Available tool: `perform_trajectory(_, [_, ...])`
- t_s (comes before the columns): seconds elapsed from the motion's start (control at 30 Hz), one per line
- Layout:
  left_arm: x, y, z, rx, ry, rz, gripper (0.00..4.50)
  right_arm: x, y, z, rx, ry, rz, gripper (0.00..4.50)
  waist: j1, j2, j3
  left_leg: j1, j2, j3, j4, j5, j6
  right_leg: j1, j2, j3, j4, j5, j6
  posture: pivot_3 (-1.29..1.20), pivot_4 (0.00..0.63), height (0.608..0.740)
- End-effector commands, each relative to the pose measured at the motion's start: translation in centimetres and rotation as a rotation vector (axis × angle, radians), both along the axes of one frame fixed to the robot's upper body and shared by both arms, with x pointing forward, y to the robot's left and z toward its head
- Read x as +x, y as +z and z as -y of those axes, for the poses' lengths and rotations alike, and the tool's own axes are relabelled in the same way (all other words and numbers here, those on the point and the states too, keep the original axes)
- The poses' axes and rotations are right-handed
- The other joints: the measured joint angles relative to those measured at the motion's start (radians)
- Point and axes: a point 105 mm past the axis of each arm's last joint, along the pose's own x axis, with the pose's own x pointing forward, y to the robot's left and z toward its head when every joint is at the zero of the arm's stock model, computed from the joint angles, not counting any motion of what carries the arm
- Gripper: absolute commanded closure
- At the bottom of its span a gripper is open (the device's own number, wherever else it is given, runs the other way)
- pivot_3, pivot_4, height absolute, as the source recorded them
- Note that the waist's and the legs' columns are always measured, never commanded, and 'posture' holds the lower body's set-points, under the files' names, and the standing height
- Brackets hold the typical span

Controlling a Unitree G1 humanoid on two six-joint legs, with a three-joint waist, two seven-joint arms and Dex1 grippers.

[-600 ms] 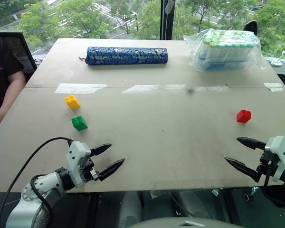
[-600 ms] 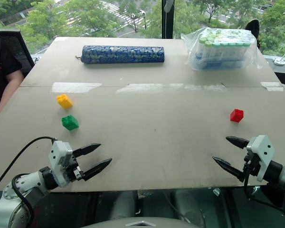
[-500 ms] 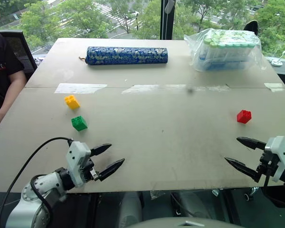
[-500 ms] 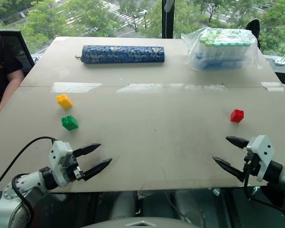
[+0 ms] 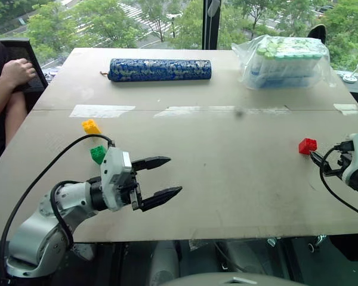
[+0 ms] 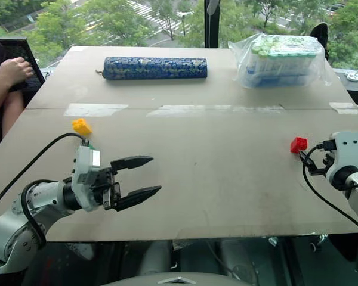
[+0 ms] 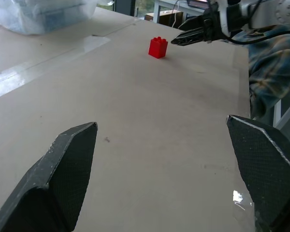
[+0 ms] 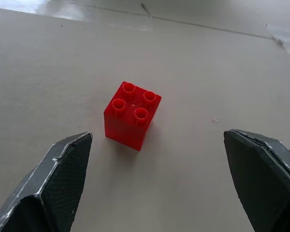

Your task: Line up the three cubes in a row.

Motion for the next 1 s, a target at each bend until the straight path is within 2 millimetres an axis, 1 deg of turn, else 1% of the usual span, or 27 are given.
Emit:
perform_trajectory(0.03, [-0.7,0.8,0.8,0.014,-0.087,0.018,0.13,0.7,0.4,-0.5,0.052,-0.020,-0.012,0.00,0.000,0.000,0.000,-0.001,0.000,0.000,0.000,0.000,0.000,-0.001,0.000,0.000,0.000,0.000,0.000,0.00,0.150,0.740])
perform_trajectory(0.17, [-0.8,0.9,1.3,0.028,-0.130,0.015,0.13,1.7,0.8,-1.6,0.116,-0.025,-0.019,0.00,0.000,0.000,0.000,-0.003,0.000,0.000,0.000,0.000,0.000,-0.002,0.000,0.000,0.000,0.000,0.000,0.00,0.150,0.740])
perform_trajectory(0.27, [-0.7,1.0,1.5,0.031,-0.141,0.021,0.13,2.6,0.9,-2.1,0.132,-0.042,-0.029,0.00,0.000,0.000,0.000,-0.003,0.000,0.000,0.000,0.000,0.000,-0.002,0.000,0.000,0.000,0.000,0.000,0.00,0.150,0.740])
perform_trajectory(0.4, [-0.7,1.1,1.6,0.033,-0.147,0.025,0.13,3.7,0.2,-1.7,0.098,-0.097,-0.057,0.00,0.000,0.000,0.000,-0.003,0.000,0.000,0.000,0.000,0.000,-0.002,0.000,0.000,0.000,0.000,0.000,0.00,0.150,0.740])
perform_trajectory(0.43, [-0.7,1.1,1.5,0.034,-0.147,0.026,0.00,3.8,0.0,-1.6,0.092,-0.103,-0.067,0.58,0.000,0.000,0.000,-0.003,0.000,0.000,0.000,0.000,0.000,-0.003,0.000,0.000,0.000,0.000,0.000,0.00,0.150,0.740])
perform_trajectory(0.47, [-0.7,1.1,1.5,0.035,-0.146,0.026,0.00,4.0,-0.3,-1.5,0.089,-0.110,-0.073,0.90,0.000,0.000,0.000,-0.003,0.000,0.000,0.000,0.000,0.000,-0.003,0.000,0.000,0.000,0.000,0.000,0.00,0.150,0.740])
perform_trajectory(0.5, [-0.6,1.1,1.5,0.035,-0.144,0.026,0.00,4.1,-0.5,-1.5,0.076,-0.106,-0.081,1.37,0.000,0.000,0.000,-0.003,0.000,0.000,0.000,0.000,0.000,-0.003,0.000,0.000,0.000,0.000,0.000,0.00,0.150,0.740])
perform_trajectory(0.6, [-0.6,1.1,1.4,0.033,-0.137,0.024,0.00,4.2,-0.8,-1.6,0.067,-0.094,-0.092,2.99,0.000,0.000,0.000,-0.003,0.000,0.001,0.000,0.000,0.000,-0.003,0.000,0.000,0.000,0.000,0.000,0.00,0.150,0.740])
perform_trajectory(0.63, [-0.6,1.1,1.4,0.030,-0.135,0.023,0.00,4.2,-0.9,-1.6,0.064,-0.090,-0.093,3.21,0.000,0.000,0.000,-0.003,0.000,0.001,0.000,0.000,0.000,-0.003,0.000,0.000,0.000,0.000,0.000,0.00,0.150,0.740])
perform_trajectory(0.7, [-0.8,1.0,1.4,0.028,-0.128,0.017,0.00,4.3,-0.8,-1.8,0.061,-0.061,-0.090,3.18,0.000,0.000,0.000,-0.003,0.000,0.001,0.000,0.000,0.000,-0.003,0.000,0.000,0.000,0.000,0.000,0.00,0.150,0.740])
perform_trajectory(0.77, [-1.1,0.8,1.1,0.029,-0.121,0.013,0.00,4.5,-0.1,-3.3,0.047,0.066,-0.057,3.18,-0.002,0.001,0.000,-0.003,0.000,0.001,0.000,0.000,0.000,-0.003,0.000,0.000,0.000,0.000,0.000,0.00,0.150,0.740])
perform_trajectory(0.8, [-1.2,0.7,1.0,0.032,-0.117,0.014,0.00,4.3,0.3,-5.3,0.038,0.226,-0.042,3.18,-0.003,0.001,0.000,-0.003,0.000,0.001,0.000,0.000,0.000,-0.003,0.000,0.001,0.000,0.000,0.000,0.00,0.150,0.740])
perform_trajectory(0.83, [-1.2,0.6,0.9,0.034,-0.115,0.014,0.00,3.9,0.4,-6.8,0.031,0.339,-0.037,3.18,-0.002,0.001,0.001,-0.003,0.000,0.001,0.000,0.000,0.000,-0.003,0.000,0.001,0.000,0.000,0.000,0.00,0.150,0.740])
perform_trajectory(0.87, [-1.3,0.4,0.7,0.042,-0.114,0.011,0.00,3.2,0.5,-9.0,0.058,0.498,-0.047,3.18,-0.002,0.001,0.001,-0.003,0.000,0.001,0.000,0.000,0.000,-0.003,0.000,0.000,0.000,0.000,0.000,0.00,0.150,0.740])
perform_trajectory(0.9, [-1.4,0.0,0.4,0.048,-0.105,-0.003,0.00,2.4,0.9,-12.0,0.043,0.716,-0.027,3.18,-0.004,0.001,0.001,-0.003,0.000,0.001,0.000,0.000,0.000,-0.003,0.000,0.000,0.000,0.000,0.000,0.00,0.150,0.740])
perform_trajectory(0.93, [-1.5,-0.3,0.2,0.051,-0.099,-0.013,0.00,1.7,1.0,-13.9,0.020,0.867,-0.024,3.18,-0.006,0.002,0.001,-0.003,0.001,0.001,-0.001,0.000,0.000,-0.003,0.001,0.000,0.000,0.000,0.000,0.00,0.150,0.740])
perform_trajectory(1.0, [-1.6,-0.6,-0.1,0.055,-0.091,-0.026,0.00,1.0,0.8,-16.3,-0.053,1.083,-0.025,3.18,-0.010,0.002,0.001,-0.002,0.001,0.001,-0.001,0.000,0.000,-0.003,0.002,0.001,0.000,0.000,0.000,0.00,0.150,0.740])
